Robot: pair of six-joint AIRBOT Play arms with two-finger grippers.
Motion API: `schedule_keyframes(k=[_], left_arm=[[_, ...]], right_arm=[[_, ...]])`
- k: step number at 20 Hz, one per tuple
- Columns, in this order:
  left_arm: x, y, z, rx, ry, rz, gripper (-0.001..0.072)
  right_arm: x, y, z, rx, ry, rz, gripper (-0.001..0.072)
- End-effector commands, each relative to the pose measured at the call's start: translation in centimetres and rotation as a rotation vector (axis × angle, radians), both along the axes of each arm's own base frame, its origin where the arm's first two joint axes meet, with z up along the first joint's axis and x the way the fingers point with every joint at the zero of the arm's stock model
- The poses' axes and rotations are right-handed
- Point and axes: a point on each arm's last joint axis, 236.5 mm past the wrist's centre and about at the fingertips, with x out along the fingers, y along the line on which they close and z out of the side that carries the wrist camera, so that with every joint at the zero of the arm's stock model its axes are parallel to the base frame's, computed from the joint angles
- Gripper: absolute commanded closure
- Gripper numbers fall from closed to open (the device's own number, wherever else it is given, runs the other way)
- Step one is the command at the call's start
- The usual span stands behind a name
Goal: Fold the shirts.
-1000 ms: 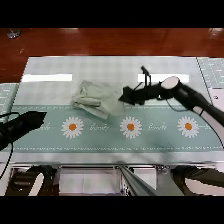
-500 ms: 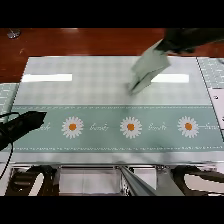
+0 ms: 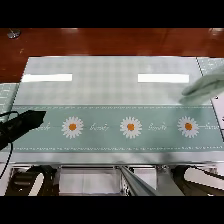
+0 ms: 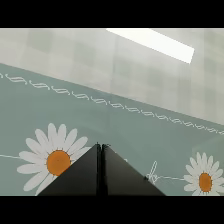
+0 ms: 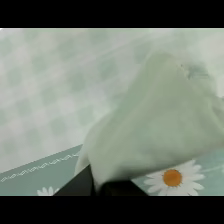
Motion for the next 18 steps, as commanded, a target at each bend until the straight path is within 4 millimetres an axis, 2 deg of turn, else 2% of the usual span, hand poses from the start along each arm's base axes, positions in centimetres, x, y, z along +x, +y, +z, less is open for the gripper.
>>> schedule_keyframes(k=[1,3,5,8,9,11,12,13,14,16,17,18], left_arm=[[0.2,0.0,0.1,-0.002,-0.009,0.003,0.0674],[0.3,0.1,0.3,-0.002,-0.018,0.005,0.0674],[0.8,0.2,0.8,-0.005,-0.046,0.015,0.0674],[1.4,0.4,1.6,-0.008,-0.086,0.027,0.0673],[1.4,0.4,1.6,-0.009,-0.089,0.028,0.0674],[1.4,0.4,1.6,-0.009,-0.089,0.028,0.0674],[1.4,0.4,1.6,-0.011,-0.088,0.028,0.0674],[1.4,0.1,1.7,-0.025,-0.088,0.024,0.0674],[1.4,-0.3,1.7,-0.043,-0.083,0.019,0.0674],[2.0,-0.4,1.8,-0.052,-0.089,0.016,0.0673],[2.7,-0.4,2.2,-0.041,-0.107,0.011,0.0674],[3.5,-0.3,2.9,-0.022,-0.112,-0.001,0.0674]], right_arm=[[-7.0,-6.3,-0.3,-0.088,0.103,-0.227,0.0692],[-11.6,-8.0,-2.3,-0.109,0.195,-0.332,0.0692],[-15.9,-8.2,-5.1,-0.049,0.275,-0.442,0.0692],[-23.9,-8.4,-8.4,-0.046,0.421,-0.688,0.0691],[-25.8,-8.2,-9.0,-0.05,0.437,-0.76,0.0692],[-28.1,-7.1,-10.4,-0.053,0.454,-0.829,0.068],[-29.5,-6.7,-11.0,-0.064,0.494,-0.88,0.0556],[-30.7,-6.6,-11.3,-0.082,0.528,-0.919,0.0328],[-30.8,-6.5,-11.6,-0.08,0.531,-0.922,0.0056],[-27.2,-6.7,-11.1,-0.064,0.394,-0.795,0.0084],[-24.9,-7.2,-10.1,-0.061,0.295,-0.762,0.0086],[-21.9,-7.9,-8.4,-0.055,0.162,-0.726,0.0134]])
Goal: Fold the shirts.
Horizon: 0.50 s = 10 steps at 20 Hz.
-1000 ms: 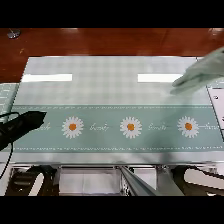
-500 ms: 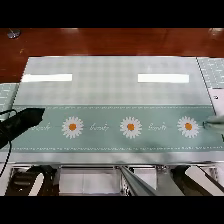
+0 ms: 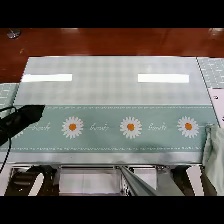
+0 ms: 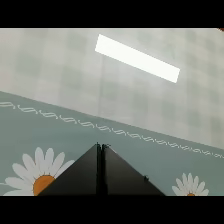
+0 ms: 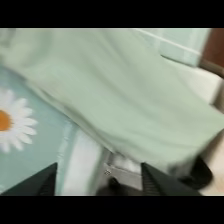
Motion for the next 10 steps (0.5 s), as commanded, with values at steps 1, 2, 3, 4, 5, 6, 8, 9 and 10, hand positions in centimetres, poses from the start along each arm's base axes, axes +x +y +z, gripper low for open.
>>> schedule_keyframes(k=[1,2,3,4,5,6,8,9,10], left_arm=[[2.3,-0.3,2.5,0.004,-0.025,-0.024,0.0674],[3.6,-1.1,5.0,-0.011,-0.058,-0.057,0.0674],[4.8,-2.2,8.3,-0.024,-0.124,-0.11,0.0674],[6.2,-3.8,12.2,-0.05,-0.209,-0.176,0.0674],[7.4,-5.3,15.5,-0.069,-0.276,-0.245,0.0675],[8.6,-7.0,18.1,-0.076,-0.321,-0.315,0.0675],[11.0,-10.6,19.3,-0.061,-0.297,-0.433,0.0676],[12.0,-12.5,18.5,-0.033,-0.264,-0.493,0.0676],[13.2,-14.2,16.8,0.025,-0.229,-0.531,0.0676]], right_arm=[[7.7,-1.1,4.1,-0.095,-0.321,0.146,0.0329],[11.5,-0.9,7.1,-0.135,-0.474,0.272,0.0489],[14.5,0.0,10.1,-0.169,-0.6,0.409,0.0547],[16.8,1.0,12.6,-0.207,-0.674,0.513,0.0676],[18.5,2.0,14.3,-0.245,-0.703,0.591,0.0692],[20.7,3.7,15.7,-0.275,-0.735,0.673,0.0692],[24.7,8.1,16.8,-0.31,-0.769,0.826,0.0692],[26.6,10.8,16.6,-0.312,-0.771,0.895,0.0692],[28.3,13.9,15.6,-0.303,-0.746,0.984,0.0692]])
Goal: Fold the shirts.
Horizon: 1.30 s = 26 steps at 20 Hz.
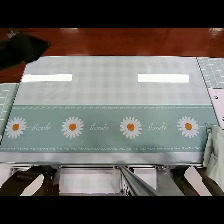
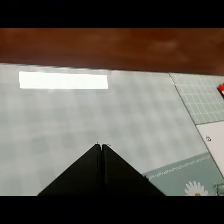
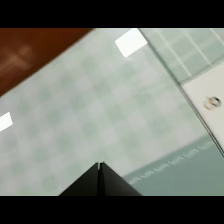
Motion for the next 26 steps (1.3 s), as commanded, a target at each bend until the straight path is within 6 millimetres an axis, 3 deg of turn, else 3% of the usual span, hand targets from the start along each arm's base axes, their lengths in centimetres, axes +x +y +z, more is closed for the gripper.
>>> schedule_keyframes(k=[1,3,4,5,6,7,8,10,13,26], left_arm=[[4.1,-5.3,-2.1,0.156,0.026,-0.129,0.0677],[5.7,-3.6,-9.4,0.326,0.196,-0.04,0.0675],[5.1,-2.5,-14.0,0.387,0.327,-0.015,0.0674],[3.7,-2.0,-18.1,0.424,0.439,-0.027,0.0674],[2.1,-1.3,-22.1,0.454,0.534,-0.038,0.0674],[0.7,-0.6,-24.9,0.474,0.599,-0.042,0.0674],[-0.2,0.2,-26.6,0.486,0.646,-0.037,0.0674],[-0.4,1.4,-27.2,0.488,0.675,-0.02,0.0674],[0.6,2.3,-26.0,0.503,0.628,-0.029,0.0674],[0.6,2.3,-26.4,0.504,0.637,-0.029,0.0674]], right_arm=[[6.2,9.5,-0.3,-0.136,-0.015,0.262,0.0692],[7.1,13.7,-7.7,-0.207,0.219,0.348,0.0692],[6.5,14.9,-12.8,-0.234,0.362,0.376,0.0692],[5.6,15.4,-17.6,-0.265,0.482,0.397,0.0692],[4.7,15.2,-21.1,-0.27,0.562,0.377,0.0692],[3.9,14.8,-23.8,-0.256,0.621,0.341,0.0691],[3.5,14.4,-25.1,-0.243,0.651,0.307,0.0691],[3.9,14.5,-25.2,-0.239,0.635,0.302,0.0692],[4.3,14.7,-24.5,-0.237,0.597,0.304,0.0692],[4.4,14.6,-24.4,-0.239,0.595,0.303,0.0692]])
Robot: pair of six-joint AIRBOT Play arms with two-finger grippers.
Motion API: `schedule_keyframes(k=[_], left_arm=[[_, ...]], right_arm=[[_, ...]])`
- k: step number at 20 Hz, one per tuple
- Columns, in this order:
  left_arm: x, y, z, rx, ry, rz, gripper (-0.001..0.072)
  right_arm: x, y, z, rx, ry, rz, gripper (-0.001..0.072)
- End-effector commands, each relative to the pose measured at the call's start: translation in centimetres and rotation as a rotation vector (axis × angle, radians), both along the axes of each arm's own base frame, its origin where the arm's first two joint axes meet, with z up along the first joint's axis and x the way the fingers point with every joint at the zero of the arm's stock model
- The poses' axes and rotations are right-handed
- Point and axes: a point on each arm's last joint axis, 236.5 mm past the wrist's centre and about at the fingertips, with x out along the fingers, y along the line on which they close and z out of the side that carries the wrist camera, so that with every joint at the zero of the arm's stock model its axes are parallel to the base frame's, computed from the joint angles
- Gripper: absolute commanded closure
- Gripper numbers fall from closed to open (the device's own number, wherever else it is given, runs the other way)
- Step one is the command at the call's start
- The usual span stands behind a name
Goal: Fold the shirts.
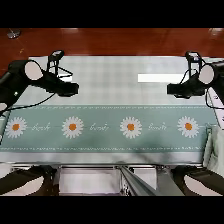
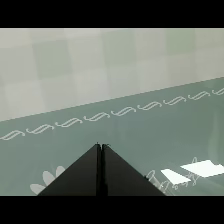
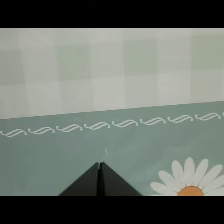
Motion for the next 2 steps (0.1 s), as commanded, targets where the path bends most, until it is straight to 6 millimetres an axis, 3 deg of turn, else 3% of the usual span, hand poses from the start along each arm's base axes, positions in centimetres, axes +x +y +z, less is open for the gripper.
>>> schedule_keyframes(k=[1,2], left_arm=[[-0.01,0.03,-0.04,0.001,0.001,0.0,0.0674],[-0.01,0.03,-0.04,0.001,0.001,0.0,0.0674]], right_arm=[[0.0,0.01,-0.01,0.0,0.0,-0.001,0.0691],[0.0,0.01,-0.01,0.0,0.0,-0.001,0.0692]])
